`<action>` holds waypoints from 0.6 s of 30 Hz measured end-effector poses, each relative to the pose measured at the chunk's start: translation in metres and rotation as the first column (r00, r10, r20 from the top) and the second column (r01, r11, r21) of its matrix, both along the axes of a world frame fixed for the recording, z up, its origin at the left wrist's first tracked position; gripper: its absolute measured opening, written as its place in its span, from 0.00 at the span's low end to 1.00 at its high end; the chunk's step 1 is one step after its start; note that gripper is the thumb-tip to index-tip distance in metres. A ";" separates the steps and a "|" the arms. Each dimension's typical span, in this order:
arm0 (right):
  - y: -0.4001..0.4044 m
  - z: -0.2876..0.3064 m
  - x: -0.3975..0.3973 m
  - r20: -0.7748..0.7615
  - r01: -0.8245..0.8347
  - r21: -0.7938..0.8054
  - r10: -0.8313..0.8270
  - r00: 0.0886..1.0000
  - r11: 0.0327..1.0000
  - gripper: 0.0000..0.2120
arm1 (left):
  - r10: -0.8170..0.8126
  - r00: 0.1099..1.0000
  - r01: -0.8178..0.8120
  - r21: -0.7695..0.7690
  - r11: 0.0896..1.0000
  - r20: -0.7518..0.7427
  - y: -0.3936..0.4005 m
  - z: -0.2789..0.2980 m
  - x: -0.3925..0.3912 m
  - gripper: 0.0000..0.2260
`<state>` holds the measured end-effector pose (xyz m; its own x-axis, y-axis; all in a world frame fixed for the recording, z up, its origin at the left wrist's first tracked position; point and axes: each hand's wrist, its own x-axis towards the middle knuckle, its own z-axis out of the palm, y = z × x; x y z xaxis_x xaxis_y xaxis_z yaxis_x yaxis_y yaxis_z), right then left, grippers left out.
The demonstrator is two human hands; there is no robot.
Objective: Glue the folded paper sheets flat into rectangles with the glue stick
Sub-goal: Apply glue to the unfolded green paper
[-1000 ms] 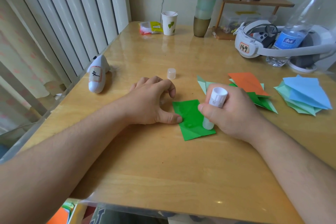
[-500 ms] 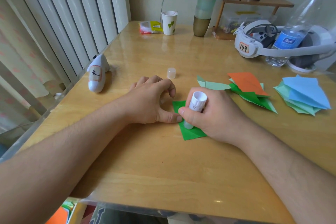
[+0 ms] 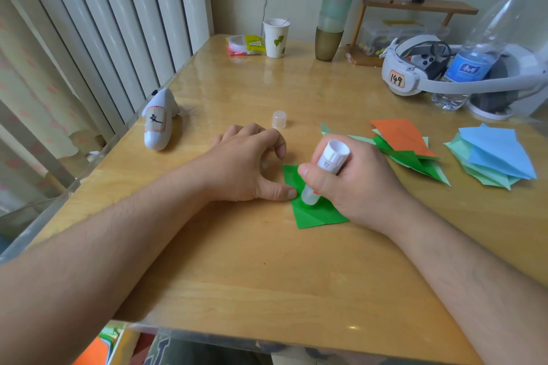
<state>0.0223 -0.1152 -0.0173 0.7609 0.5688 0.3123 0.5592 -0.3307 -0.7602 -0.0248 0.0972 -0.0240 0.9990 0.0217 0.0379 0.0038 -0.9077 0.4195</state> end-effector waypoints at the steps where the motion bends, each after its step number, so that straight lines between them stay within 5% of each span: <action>1: 0.000 -0.001 0.000 0.003 -0.015 -0.019 0.015 1.000 1.000 0.14 | 0.001 1.000 -0.001 0.000 1.000 -0.001 0.000 0.000 0.000 0.27; 11: -0.001 0.001 -0.010 -0.054 -0.187 -0.121 0.182 0.982 0.975 0.14 | 0.001 0.999 -0.001 -0.008 1.000 -0.048 -0.003 0.005 -0.001 0.28; 18: -0.007 0.004 0.006 -0.084 0.009 0.173 0.005 0.996 0.985 0.16 | -0.010 1.000 0.011 0.032 0.999 -0.025 -0.005 0.000 -0.002 0.23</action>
<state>0.0282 -0.1221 -0.0130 0.7895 0.5102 0.3412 0.4909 -0.1912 -0.8500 -0.0264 0.0926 -0.0245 0.9999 0.0104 0.0131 0.0045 -0.9207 0.3902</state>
